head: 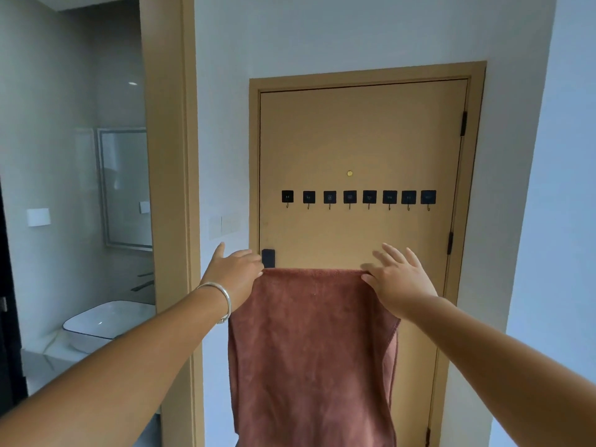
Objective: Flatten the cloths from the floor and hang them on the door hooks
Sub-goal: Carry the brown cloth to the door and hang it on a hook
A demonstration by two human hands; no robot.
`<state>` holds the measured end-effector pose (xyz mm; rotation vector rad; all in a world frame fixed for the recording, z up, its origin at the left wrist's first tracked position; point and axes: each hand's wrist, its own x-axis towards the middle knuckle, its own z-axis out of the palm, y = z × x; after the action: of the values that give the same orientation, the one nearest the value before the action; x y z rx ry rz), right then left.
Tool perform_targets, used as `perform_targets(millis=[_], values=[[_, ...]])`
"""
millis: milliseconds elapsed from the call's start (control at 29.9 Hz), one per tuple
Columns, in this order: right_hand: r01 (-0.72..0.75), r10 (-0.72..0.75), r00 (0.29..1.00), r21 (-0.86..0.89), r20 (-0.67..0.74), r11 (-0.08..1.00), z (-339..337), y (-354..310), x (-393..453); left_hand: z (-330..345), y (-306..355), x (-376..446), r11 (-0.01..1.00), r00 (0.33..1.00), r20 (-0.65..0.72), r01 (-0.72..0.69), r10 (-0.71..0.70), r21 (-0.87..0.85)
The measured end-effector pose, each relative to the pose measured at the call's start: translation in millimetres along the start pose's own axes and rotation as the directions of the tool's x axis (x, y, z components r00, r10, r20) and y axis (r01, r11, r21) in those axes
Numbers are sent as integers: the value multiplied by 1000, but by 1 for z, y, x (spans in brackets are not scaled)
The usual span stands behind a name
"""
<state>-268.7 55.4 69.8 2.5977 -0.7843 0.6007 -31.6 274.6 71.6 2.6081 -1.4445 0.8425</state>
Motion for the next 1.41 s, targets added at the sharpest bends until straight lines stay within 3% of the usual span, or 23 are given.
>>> perform_targets(millis=[301,736,1172,1406], values=[[13,-13,1000,14,1,1000,65,-31,126,72,-73,108,1000,1000,-3,13,-13,-4],[61,-60,998,31,-14,998,181,-29,312,178,-126,258,996,996,64,56,-61,75],[89,-82,994,101,-68,991,279,8,492,267,-150,423,990,987,-98,122,-129,-74],[139,-112,973,123,-203,983,319,7,560,316,-169,486,972,968,-187,128,-166,-198]])
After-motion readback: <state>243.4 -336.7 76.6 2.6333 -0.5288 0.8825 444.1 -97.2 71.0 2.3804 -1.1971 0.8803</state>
